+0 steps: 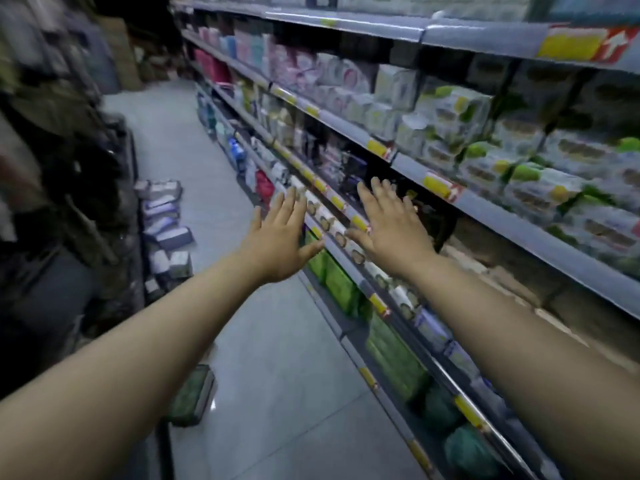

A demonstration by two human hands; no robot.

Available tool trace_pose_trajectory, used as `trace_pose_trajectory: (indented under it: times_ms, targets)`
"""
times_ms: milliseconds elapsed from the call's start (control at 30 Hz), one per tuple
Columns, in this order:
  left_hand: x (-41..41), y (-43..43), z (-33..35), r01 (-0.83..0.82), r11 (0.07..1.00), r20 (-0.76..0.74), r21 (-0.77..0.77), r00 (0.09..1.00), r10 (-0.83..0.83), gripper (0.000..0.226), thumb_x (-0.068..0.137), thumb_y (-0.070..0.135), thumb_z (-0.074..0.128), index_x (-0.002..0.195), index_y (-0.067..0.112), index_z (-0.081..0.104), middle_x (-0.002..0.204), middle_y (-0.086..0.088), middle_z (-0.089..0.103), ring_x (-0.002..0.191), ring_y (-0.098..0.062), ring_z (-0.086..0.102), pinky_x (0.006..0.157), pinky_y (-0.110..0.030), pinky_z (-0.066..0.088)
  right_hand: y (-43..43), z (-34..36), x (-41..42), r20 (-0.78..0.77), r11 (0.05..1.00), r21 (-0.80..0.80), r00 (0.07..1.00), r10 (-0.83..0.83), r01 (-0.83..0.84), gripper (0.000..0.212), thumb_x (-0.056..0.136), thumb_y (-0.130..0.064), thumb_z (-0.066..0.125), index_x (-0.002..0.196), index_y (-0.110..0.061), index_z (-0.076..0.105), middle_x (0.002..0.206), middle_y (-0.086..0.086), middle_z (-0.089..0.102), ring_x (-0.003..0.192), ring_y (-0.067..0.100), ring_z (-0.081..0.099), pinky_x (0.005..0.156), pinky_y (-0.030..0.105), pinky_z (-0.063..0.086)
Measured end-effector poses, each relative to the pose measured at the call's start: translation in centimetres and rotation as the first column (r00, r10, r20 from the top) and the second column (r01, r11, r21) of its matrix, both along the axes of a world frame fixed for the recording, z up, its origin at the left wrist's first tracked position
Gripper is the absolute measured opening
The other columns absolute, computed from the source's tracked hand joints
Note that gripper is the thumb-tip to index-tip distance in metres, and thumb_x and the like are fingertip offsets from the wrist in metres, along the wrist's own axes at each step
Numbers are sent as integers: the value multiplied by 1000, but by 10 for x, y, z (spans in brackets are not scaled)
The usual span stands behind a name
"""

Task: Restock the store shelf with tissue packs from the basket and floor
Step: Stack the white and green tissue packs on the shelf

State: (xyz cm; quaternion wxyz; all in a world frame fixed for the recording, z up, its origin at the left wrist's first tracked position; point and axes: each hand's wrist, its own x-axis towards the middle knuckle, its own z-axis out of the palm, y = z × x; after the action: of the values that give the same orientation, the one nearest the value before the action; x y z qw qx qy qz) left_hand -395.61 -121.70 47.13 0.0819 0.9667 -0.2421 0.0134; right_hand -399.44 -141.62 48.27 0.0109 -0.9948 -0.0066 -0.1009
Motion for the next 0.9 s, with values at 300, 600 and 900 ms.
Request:
trace_pose_trajectory:
  times_ms: [300,600,900]
  targets:
    - [86,185,-78,-285,957,-174,57,941,291,85,96,60,32,154,15,-10,160,-5,-21,148,-21,-15,117,-48,-4,176,-86,125,-200,974,107,955,217,-198,81,96,-63,31,156,-22,-5,163,4,-9,150,20,-9,120,45,0]
    - [115,301,-153,-513,850,-376,123,768,518,86,95,63,31,153,17,-13,159,-2,-25,147,-17,-20,118,-46,-8,300,-167,212,-368,902,99,827,425,-420,77,97,-59,31,156,-20,-1,164,7,-3,151,22,-5,120,44,1]
    - [190,384,-251,-688,695,-530,208,518,671,89,94,64,31,153,14,-14,159,-5,-26,147,-19,-21,118,-45,-9,411,-279,329,-521,741,104,598,609,-664,77,97,-58,31,156,-15,4,163,11,3,150,26,0,119,47,5]
